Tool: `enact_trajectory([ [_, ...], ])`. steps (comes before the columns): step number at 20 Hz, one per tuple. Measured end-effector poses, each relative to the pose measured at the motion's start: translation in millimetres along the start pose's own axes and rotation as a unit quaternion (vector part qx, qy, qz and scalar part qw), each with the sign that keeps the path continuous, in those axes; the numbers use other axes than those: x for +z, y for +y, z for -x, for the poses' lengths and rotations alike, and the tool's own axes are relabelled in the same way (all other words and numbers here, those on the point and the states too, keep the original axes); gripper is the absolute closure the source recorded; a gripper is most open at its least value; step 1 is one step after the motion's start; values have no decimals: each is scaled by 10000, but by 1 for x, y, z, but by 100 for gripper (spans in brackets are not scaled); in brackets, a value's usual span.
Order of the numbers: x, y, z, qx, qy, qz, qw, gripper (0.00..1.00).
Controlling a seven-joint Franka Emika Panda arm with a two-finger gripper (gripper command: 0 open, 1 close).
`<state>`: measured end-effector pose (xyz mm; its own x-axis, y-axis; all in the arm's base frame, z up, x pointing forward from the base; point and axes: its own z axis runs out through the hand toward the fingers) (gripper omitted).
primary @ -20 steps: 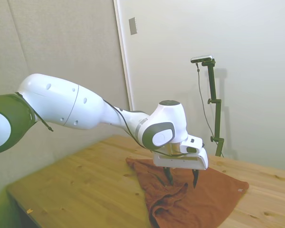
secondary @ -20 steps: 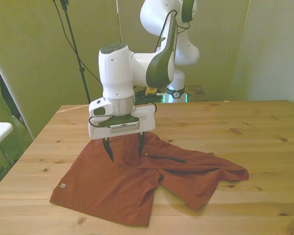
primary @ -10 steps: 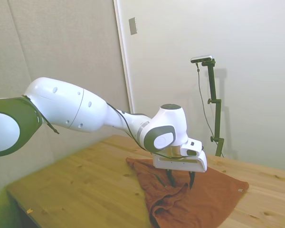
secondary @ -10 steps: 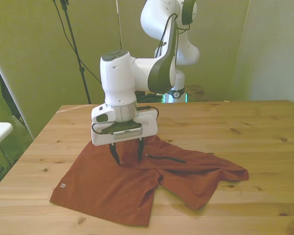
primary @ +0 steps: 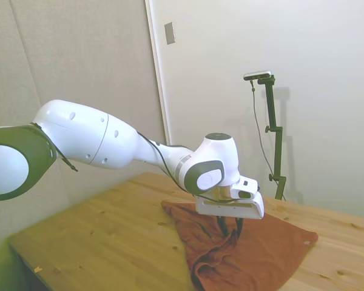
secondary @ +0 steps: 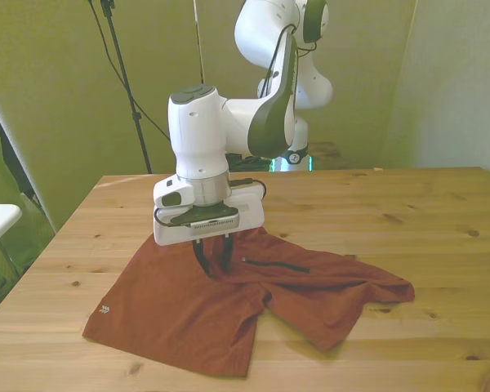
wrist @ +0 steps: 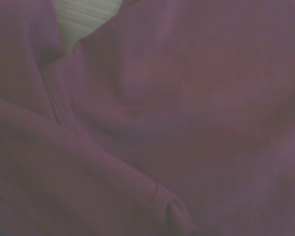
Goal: Unfold the shorts
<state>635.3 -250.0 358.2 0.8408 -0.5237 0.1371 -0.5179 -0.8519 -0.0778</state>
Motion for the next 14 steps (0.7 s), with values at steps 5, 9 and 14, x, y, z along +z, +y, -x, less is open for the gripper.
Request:
enact_trajectory([
  [5, -13, -11, 3, -92, 71, -19, 9999, 100],
  [9, -37, -42, 41, -579, 159, 117, 9981, 100],
  [14, -85, -94, 119, -1351, 410, 219, 9897, 100],
])
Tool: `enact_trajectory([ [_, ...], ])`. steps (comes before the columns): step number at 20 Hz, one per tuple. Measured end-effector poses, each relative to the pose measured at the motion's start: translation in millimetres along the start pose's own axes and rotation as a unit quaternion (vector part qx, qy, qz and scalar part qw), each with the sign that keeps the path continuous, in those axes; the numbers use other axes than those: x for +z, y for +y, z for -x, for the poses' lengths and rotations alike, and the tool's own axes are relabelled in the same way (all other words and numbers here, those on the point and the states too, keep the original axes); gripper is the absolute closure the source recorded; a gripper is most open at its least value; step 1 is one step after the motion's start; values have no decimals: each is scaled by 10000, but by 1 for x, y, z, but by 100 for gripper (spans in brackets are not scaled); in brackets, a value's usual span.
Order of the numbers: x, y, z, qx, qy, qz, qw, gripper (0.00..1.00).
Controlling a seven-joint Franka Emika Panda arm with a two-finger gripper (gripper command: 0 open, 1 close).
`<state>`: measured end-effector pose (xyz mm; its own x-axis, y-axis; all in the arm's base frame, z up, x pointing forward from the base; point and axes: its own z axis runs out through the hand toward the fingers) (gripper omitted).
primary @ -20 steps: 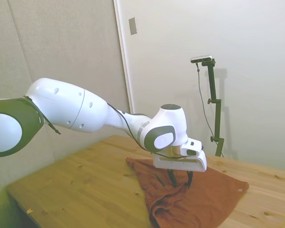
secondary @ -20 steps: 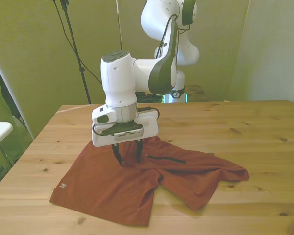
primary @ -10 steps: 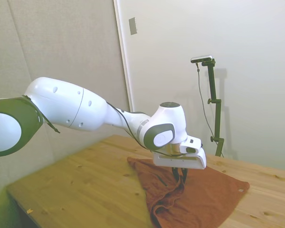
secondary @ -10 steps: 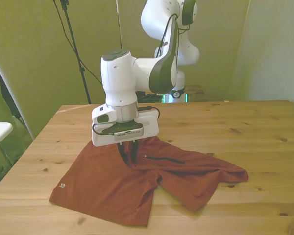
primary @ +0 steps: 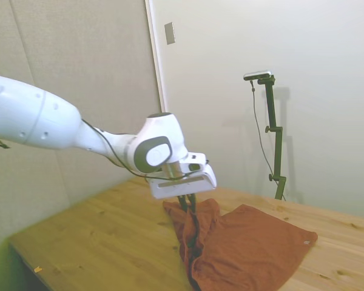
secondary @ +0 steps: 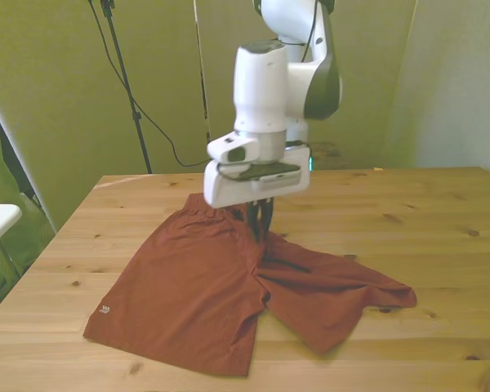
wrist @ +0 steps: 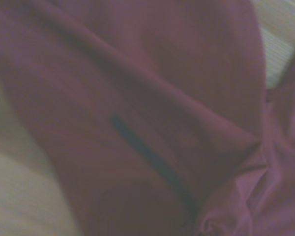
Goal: Unfold the shorts
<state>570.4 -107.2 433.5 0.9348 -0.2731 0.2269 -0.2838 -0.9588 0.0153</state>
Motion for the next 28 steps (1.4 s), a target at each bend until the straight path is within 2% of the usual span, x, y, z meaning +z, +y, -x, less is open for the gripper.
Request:
enact_trajectory([
  [3, -27, -19, 45, -327, 102, -11, 9994, 100],
  [6, -41, -25, 96, -577, 172, 24, 9982, 100],
  [11, -40, -18, 188, -750, 143, 84, 9970, 100],
  [12, -36, -15, 206, -754, 126, 93, 9970, 0],
  [14, -31, -10, 232, -748, 139, 105, 9970, 0],
  [18, -47, -10, 227, -733, 228, 113, 9970, 0],
  [24, -49, -22, 230, -735, 98, 196, 9971, 0],
  [28, -64, -29, 236, -586, 1, 158, 9982, 0],
])
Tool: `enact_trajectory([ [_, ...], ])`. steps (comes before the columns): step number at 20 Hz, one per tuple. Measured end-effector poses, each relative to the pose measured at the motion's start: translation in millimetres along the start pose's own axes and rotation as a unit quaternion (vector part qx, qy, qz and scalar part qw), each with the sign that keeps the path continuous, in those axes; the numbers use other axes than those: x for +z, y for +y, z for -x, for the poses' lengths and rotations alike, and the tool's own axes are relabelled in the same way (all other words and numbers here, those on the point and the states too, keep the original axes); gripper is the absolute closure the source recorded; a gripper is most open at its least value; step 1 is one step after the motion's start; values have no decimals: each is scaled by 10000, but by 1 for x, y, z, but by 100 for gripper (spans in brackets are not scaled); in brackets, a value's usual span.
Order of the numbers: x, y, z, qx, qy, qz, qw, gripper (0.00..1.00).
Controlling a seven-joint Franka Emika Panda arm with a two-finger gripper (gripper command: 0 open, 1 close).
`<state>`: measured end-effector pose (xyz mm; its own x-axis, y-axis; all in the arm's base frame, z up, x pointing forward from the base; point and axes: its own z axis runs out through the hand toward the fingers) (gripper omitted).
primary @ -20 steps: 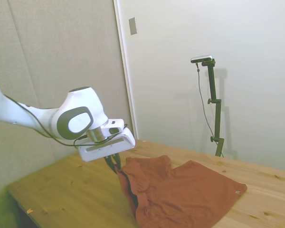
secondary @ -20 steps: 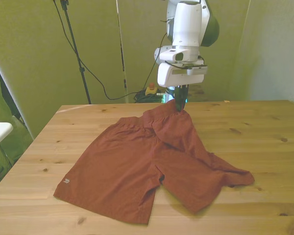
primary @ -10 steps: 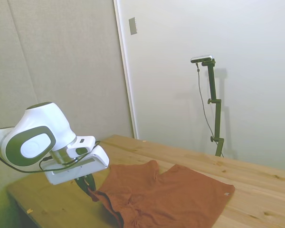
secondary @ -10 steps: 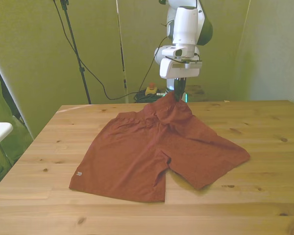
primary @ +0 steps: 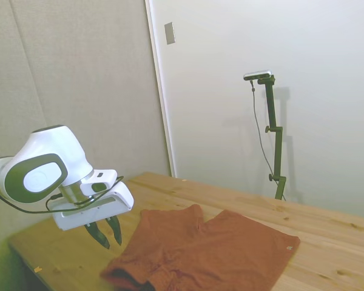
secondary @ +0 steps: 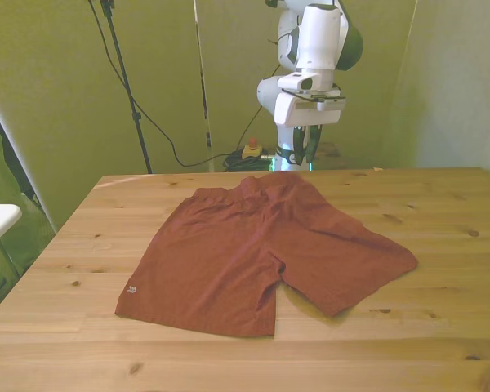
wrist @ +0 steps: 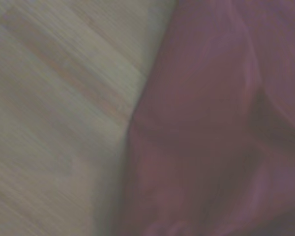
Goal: Unfold the shorts
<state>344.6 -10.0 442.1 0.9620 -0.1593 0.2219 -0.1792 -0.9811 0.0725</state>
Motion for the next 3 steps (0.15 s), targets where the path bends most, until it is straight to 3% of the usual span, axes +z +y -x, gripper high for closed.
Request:
enact_trajectory([
  [3, -17, -6, 14, 288, -180, 30, 9994, 0],
])
